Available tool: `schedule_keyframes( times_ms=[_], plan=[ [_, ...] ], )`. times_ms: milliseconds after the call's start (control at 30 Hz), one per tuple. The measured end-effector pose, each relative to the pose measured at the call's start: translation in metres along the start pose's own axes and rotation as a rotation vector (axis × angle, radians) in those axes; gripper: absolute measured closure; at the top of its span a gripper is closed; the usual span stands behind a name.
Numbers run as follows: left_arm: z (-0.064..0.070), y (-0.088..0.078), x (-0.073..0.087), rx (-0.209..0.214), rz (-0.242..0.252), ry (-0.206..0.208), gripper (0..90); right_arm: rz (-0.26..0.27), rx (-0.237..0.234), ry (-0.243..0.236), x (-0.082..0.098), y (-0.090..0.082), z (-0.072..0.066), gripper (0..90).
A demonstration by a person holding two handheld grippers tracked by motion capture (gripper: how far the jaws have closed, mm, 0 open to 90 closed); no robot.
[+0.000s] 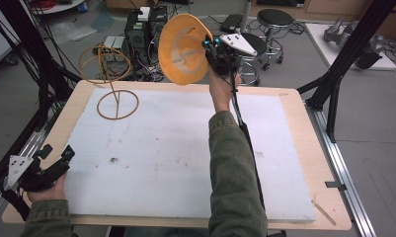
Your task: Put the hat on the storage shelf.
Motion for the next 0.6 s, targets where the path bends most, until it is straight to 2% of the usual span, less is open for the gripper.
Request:
schedule_keyframes(
  times_ms=[67, 100, 133, 233, 267, 333, 367, 400, 500, 533, 600],
  plan=[
    [0.0, 0.0, 0.0, -0.001, 0.001, -0.003, 27.7, -0.008, 0.006, 0.015, 0.004, 0.012, -0.007, 85.5],
    [-0.001, -0.001, 0.0, -0.002, 0.001, -0.002, 27.7, -0.008, 0.006, 0.015, 0.004, 0.012, -0.007, 85.5],
    [-0.001, -0.001, 0.0, -0.003, 0.002, -0.006, 27.7, -0.016, 0.003, 0.021, 0.006, 0.019, -0.013, 85.4],
    [-0.002, -0.001, 0.0, 0.0, 0.003, -0.012, 27.7, -0.017, 0.003, 0.019, 0.008, 0.025, -0.021, 85.5],
    [-0.002, -0.001, 0.0, -0.001, 0.005, -0.017, 27.7, -0.024, -0.003, 0.012, 0.01, 0.032, -0.029, 85.5],
    [-0.003, -0.001, 0.0, 0.001, 0.007, -0.016, 27.7, -0.024, -0.004, 0.009, 0.01, 0.035, -0.033, 85.4],
    [-0.003, -0.001, -0.001, 0.001, 0.007, -0.017, 27.7, -0.024, -0.009, 0.01, 0.01, 0.041, -0.04, 85.5],
    [-0.003, -0.001, -0.001, 0.003, 0.008, -0.019, 27.7, -0.024, -0.009, 0.01, 0.01, 0.041, -0.04, 85.5],
    [-0.003, -0.001, -0.001, 0.007, 0.008, -0.024, 27.7, -0.021, -0.023, 0.005, 0.01, 0.05, -0.054, 85.4],
    [-0.003, -0.001, -0.001, 0.008, 0.007, -0.023, 27.7, -0.015, -0.037, -0.002, 0.008, 0.056, -0.064, 85.5],
    [-0.003, 0.0, -0.001, 0.009, 0.012, -0.029, 27.7, -0.011, -0.045, -0.005, 0.008, 0.058, -0.069, 85.4]
  ],
)
Point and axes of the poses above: each handheld gripper's, and its own axes: y roughly forward along the jaws, x roughly out of its underside, z roughly to its right, the point moved 8 cm from there along y, roughly forward along the jaws, and after that the axes turned 4 degrees about y, right-handed, at the moved point
